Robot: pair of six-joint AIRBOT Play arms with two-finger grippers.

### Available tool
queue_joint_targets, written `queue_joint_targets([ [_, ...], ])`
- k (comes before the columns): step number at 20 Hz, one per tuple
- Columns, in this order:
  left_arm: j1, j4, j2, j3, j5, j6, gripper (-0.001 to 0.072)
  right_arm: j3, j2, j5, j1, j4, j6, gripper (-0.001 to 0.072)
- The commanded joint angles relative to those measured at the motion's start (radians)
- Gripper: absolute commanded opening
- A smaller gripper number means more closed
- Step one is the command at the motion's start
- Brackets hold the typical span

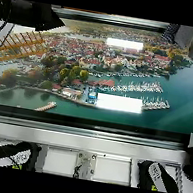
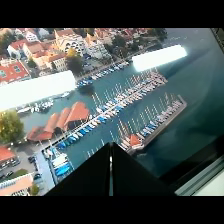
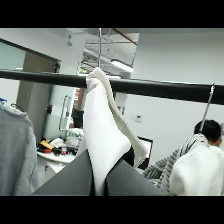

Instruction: Fold the clothes and pants, and hang the long-sleeved shirts on hangers.

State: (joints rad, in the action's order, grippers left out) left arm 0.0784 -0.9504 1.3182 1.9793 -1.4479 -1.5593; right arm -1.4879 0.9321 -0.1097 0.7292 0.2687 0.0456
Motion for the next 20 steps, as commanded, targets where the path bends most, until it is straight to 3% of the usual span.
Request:
queue_joint_targets([
  [1,0.001,-0.001,0.000,0.001,-0.002,0.019,0.0014,-0.043,0.005,0.038,0.057,-0.016,0.015,0.0010],
  [20,0.001,0.000,0.000,0.001,0.000,0.019,0.0014,-0.046,0.018,0.059,0.168,-0.072,0.017,0.0010],
])
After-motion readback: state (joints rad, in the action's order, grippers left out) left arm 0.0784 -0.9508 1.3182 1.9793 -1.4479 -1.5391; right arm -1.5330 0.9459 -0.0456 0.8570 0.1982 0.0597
